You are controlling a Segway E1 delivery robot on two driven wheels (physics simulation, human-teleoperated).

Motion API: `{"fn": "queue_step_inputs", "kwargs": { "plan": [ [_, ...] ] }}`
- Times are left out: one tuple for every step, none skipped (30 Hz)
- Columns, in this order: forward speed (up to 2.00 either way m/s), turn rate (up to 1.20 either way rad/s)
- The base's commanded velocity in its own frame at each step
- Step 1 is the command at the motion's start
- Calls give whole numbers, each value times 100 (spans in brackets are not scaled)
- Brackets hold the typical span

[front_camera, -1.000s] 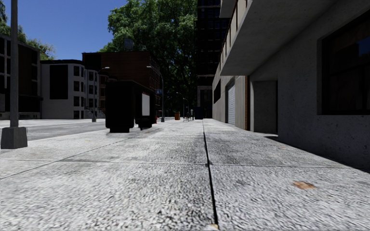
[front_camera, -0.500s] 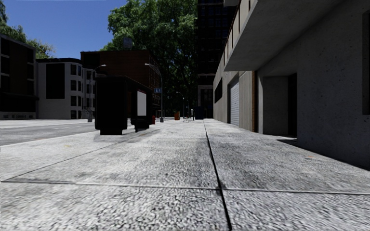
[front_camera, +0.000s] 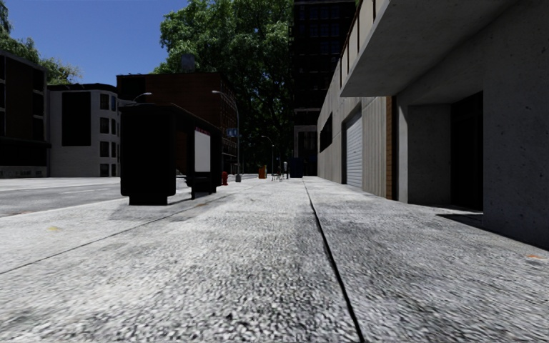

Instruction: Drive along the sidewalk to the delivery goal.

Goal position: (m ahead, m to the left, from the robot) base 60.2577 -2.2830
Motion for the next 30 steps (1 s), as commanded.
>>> {"fn": "queue_step_inputs", "kwargs": {
  "plan": [
    [200,0],
    [200,0],
    [200,0],
    [200,0],
    [200,0],
    [200,0],
    [200,0],
    [200,0],
    [200,0],
    [200,0],
    [200,0],
    [200,0],
    [200,0],
    [200,0],
    [200,0],
    [200,0],
    [200,0],
    [200,0],
    [200,0],
    [200,0],
    [200,0],
    [200,0],
    [200,0],
    [200,0],
    [200,0],
    [200,0],
    [200,0],
    [200,0],
    [200,0],
    [200,0]
  ]
}}
